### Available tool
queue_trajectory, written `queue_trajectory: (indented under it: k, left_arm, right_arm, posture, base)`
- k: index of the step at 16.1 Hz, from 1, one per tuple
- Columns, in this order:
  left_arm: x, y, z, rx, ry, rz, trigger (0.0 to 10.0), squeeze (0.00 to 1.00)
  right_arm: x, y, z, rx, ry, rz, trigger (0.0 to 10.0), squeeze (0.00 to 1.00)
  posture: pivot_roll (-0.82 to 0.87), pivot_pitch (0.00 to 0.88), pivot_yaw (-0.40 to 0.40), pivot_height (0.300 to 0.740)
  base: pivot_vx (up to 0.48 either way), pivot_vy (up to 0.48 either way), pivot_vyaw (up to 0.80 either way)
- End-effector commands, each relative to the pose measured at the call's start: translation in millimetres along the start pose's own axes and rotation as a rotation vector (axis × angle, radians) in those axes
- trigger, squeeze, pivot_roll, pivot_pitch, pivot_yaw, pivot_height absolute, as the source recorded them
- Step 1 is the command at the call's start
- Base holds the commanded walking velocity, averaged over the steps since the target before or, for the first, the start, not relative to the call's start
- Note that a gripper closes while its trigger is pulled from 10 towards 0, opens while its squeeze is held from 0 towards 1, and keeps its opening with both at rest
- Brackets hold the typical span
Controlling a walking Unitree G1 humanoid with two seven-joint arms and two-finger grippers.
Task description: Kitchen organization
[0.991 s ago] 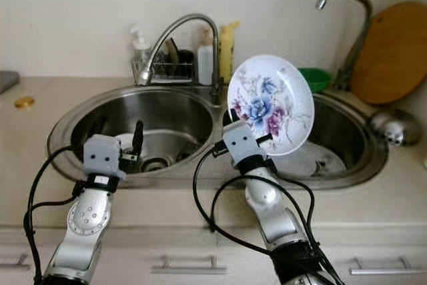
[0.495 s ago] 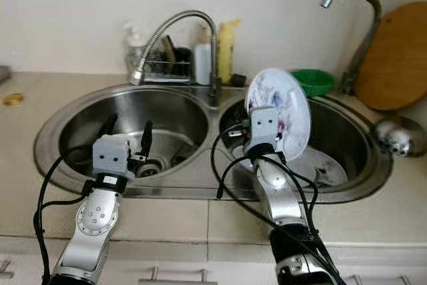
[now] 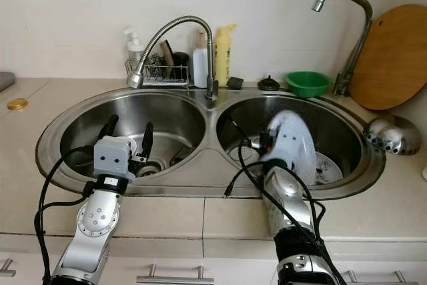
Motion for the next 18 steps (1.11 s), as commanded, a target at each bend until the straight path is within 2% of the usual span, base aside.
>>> queue_trajectory:
  k: [1,2,3,7,11,12,16,17,18]
  left_arm:
    - [0.1,-3.6,0.8,-0.017,-0.004,-0.004,10.0,0.00]
    - [0.1,-3.7,0.7,-0.018,-0.004,-0.004,10.0,0.00]
    - [0.2,-4.3,0.8,-0.020,-0.005,-0.004,10.0,0.00]
    - [0.7,-5.4,1.0,-0.024,-0.007,-0.003,10.0,0.00]
    - [0.9,-5.8,1.0,-0.024,-0.009,-0.003,10.0,0.00]
    - [1.2,-5.6,1.4,-0.023,-0.010,0.000,10.0,0.00]
    - [5.3,-4.4,2.8,-0.018,-0.025,0.032,10.0,0.00]
    - [5.1,-3.8,2.9,-0.015,-0.024,0.035,10.0,0.00]
    - [4.1,-2.9,2.9,-0.010,-0.019,0.035,10.0,0.00]
  right_arm:
    - [-0.5,2.2,-2.0,-0.009,-0.005,-0.013,10.0,0.00]
    - [0.7,1.8,-1.4,-0.009,-0.011,-0.022,10.0,0.10]
    - [5.6,0.9,-0.5,-0.013,-0.038,-0.025,10.0,1.00]
    - [12.0,7.0,-0.1,0.016,-0.067,0.018,10.0,1.00]
    - [-6.0,25.9,3.1,0.122,0.025,0.180,10.0,1.00]
    - [-12.1,33.8,6.9,0.183,0.056,0.241,10.0,1.00]
    - [-30.7,54.0,19.5,0.352,0.127,0.382,10.0,1.00]
    - [-33.4,57.0,21.7,0.379,0.137,0.399,10.0,0.89]
    - [-37.5,63.7,26.9,0.439,0.150,0.424,10.0,0.00]
  posture:
    - [0.02,0.000,-0.011,0.740]
    - [0.02,0.000,-0.011,0.740]
    - [0.02,0.000,-0.010,0.740]
    - [0.01,0.000,-0.008,0.740]
    - [0.01,0.000,-0.008,0.740]
    - [0.01,0.000,-0.008,0.740]
    - [0.01,0.000,-0.007,0.740]
    - [0.01,0.000,-0.007,0.740]
    - [0.01,0.000,-0.006,0.740]
  base:
    - [0.000,0.000,0.00]
    - [0.000,0.000,0.00]
    - [0.000,0.000,0.00]
    - [0.000,0.000,0.00]
    - [0.000,0.000,0.00]
    - [0.000,0.000,0.00]
    - [0.000,0.000,0.00]
    - [0.000,0.000,0.00]
    - [0.000,0.000,0.00]
Point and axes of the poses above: a point about 5 cm out from each wrist's last joint towards the gripper, its own z axis pointing back from the gripper into the wrist, its own y axis along the axis of the wrist's last joint, x = y × z, the point moved 2 cm from there along -z, pointing out of the wrist towards the gripper, and after that the axes turned 2 degrees about -z, right-handed, at the moved point
